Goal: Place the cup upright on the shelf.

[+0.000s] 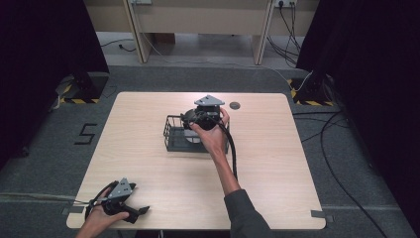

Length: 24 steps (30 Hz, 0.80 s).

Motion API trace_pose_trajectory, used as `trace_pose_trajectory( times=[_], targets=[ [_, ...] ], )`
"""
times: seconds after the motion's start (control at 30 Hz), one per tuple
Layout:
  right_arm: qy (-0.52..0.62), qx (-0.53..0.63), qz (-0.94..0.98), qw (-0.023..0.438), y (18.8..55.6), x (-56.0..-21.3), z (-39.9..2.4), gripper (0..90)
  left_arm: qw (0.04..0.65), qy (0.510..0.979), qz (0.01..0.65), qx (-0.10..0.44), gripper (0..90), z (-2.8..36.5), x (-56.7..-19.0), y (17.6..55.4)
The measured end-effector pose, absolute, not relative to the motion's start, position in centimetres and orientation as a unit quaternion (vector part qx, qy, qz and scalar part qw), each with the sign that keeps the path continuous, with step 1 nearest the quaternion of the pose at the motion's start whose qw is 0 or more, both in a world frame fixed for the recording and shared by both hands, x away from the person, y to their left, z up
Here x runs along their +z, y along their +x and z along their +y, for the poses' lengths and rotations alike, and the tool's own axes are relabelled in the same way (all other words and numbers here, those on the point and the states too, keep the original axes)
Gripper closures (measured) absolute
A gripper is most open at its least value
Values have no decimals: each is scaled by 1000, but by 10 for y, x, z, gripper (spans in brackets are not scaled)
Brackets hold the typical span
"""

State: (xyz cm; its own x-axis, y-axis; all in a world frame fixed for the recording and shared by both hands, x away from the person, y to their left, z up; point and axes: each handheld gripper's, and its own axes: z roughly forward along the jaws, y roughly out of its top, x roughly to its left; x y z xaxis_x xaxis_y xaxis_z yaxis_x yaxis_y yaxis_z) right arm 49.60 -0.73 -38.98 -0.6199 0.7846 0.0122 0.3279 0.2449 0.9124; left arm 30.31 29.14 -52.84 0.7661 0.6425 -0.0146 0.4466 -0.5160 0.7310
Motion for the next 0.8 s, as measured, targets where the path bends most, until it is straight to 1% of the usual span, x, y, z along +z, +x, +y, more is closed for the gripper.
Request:
trace_pose_trajectory(
  times=[0.03,0.1,0.13,0.17,0.8],
  targets=[
    [369,492,754,231,495,-389,-8,136,377,861,316,130,0,291,-528,303],
    [367,495,753,231,493,-388,-9,156,377,861,316,130,0,291,-528,303],
    [366,497,753,229,492,-387,-9,143,377,861,316,130,0,291,-529,303],
    [366,498,752,229,491,-387,-10,154,377,860,317,130,0,291,-529,303],
    [345,523,750,211,455,-385,-39,150,378,860,317,130,0,291,-529,303]
  ],
)
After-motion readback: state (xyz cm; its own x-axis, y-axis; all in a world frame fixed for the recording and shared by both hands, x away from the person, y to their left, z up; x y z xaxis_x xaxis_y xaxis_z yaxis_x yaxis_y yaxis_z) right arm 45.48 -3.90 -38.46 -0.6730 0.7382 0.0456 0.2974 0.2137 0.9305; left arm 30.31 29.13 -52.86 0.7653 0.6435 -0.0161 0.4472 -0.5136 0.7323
